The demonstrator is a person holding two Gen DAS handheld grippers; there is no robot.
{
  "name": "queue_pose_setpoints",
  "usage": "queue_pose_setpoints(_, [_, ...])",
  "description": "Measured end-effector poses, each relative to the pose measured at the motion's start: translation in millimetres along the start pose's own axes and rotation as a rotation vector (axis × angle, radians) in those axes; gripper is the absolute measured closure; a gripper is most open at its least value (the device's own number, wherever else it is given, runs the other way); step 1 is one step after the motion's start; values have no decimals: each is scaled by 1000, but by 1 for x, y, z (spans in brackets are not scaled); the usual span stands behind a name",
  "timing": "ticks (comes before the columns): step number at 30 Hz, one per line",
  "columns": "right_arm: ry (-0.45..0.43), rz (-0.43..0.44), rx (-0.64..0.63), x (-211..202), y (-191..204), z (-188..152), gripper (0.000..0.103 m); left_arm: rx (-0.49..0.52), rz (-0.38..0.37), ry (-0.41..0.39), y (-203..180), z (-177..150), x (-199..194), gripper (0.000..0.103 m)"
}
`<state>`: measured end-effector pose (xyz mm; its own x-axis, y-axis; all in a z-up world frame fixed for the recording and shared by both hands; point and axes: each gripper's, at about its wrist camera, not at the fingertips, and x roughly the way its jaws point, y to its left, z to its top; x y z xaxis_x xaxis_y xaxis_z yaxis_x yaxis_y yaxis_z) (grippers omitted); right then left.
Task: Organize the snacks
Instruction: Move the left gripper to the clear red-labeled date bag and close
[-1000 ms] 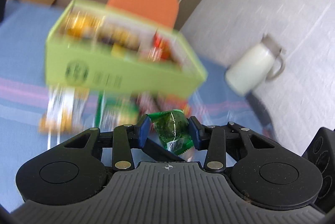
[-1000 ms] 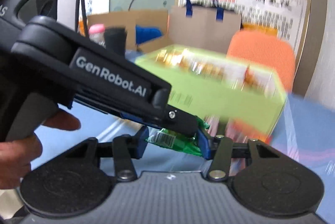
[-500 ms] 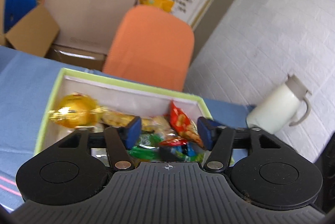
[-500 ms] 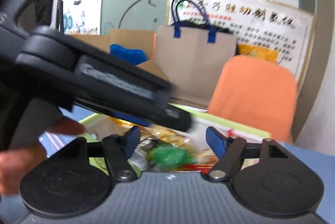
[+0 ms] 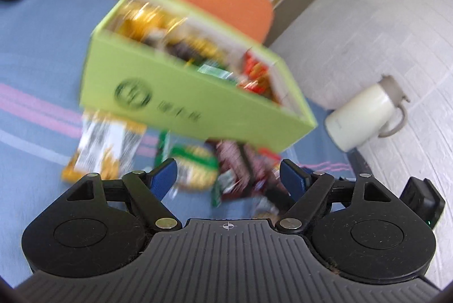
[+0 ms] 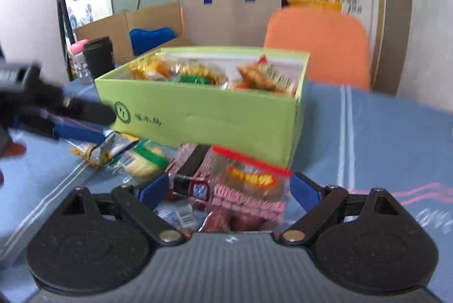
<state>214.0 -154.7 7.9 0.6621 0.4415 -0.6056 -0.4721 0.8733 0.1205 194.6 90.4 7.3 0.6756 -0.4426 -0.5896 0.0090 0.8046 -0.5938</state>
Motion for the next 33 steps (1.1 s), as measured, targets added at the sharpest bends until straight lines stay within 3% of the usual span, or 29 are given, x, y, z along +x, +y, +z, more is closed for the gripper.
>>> queue_pose_setpoints(6, [62, -4, 31, 30, 4, -5, 11, -2, 45, -5, 9, -8, -10, 36])
queue_pose_setpoints(12, [38, 71, -36, 12, 41, -18, 11, -6, 43, 6, 14, -14, -11, 35])
queue_pose_setpoints(20, [35, 244, -97, -22, 84, -30, 12, -17, 50, 23, 22, -21, -15, 33])
queue_pose_setpoints(25, [-14, 92, -74, -37, 70, -22, 12, -41, 35, 30, 28, -24, -22, 33])
queue_pose_setpoints(29, [-21, 80, 27, -52, 54, -40, 12, -22, 31, 39, 25, -33, -26, 32])
queue_pose_setpoints(33, [-8, 83, 49, -53, 57, -52, 12, -21, 27, 49, 21, -36, -24, 32])
